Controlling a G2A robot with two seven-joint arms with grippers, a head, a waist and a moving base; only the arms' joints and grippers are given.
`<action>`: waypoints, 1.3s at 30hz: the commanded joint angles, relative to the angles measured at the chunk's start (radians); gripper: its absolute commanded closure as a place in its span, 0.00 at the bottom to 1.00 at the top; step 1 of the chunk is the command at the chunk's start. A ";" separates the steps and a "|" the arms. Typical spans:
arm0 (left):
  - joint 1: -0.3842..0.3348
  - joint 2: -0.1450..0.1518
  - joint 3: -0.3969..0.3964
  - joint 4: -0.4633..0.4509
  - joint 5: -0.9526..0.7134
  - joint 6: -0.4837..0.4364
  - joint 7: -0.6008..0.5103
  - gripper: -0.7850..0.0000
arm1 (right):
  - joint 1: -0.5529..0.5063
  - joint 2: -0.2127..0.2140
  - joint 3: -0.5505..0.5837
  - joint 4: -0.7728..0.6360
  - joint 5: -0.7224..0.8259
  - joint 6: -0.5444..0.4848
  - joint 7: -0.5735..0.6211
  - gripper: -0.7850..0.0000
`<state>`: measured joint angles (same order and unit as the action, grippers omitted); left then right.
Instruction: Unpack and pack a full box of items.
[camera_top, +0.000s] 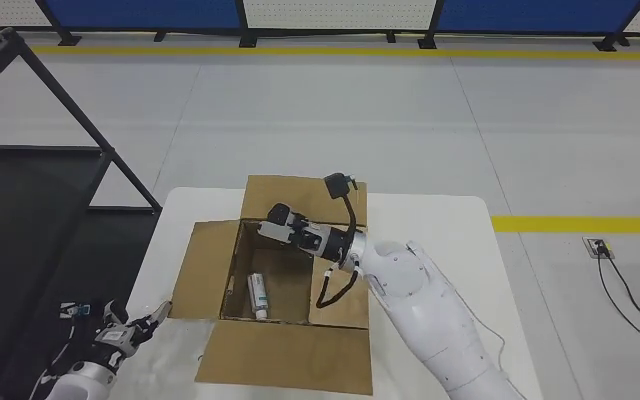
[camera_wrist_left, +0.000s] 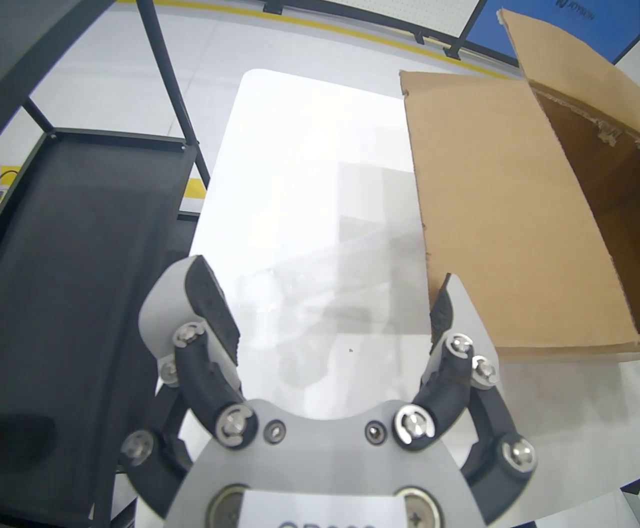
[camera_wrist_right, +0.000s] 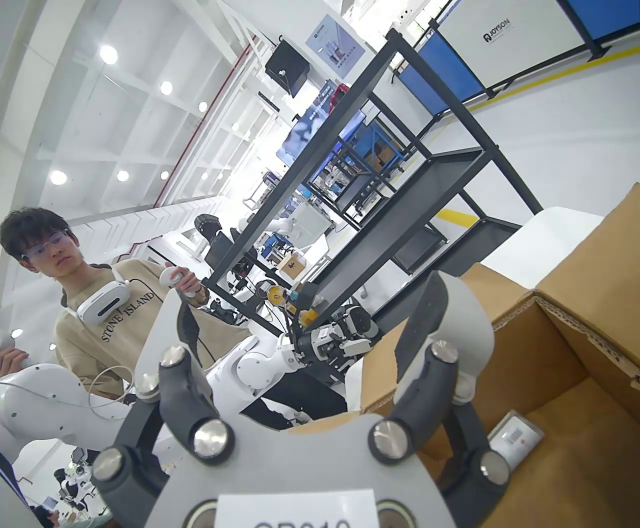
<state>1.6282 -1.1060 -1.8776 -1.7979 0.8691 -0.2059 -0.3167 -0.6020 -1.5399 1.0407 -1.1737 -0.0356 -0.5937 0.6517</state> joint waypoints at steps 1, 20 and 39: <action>-0.004 0.000 0.004 0.010 0.002 -0.002 -0.004 0.00 | -0.020 0.008 0.020 -0.033 0.000 0.010 0.014 0.00; 0.013 -0.001 -0.019 0.014 -0.004 0.009 0.018 0.00 | -0.063 0.040 0.088 -0.085 0.060 0.010 0.069 0.00; 0.131 -0.006 -0.125 -0.267 -0.004 -0.025 0.078 0.00 | -0.115 0.075 0.133 -0.116 0.118 0.026 0.166 0.00</action>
<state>1.7556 -1.1112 -2.0030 -2.0492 0.8569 -0.2315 -0.2399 -0.7169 -1.4654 1.1802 -1.2916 0.0795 -0.5751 0.8071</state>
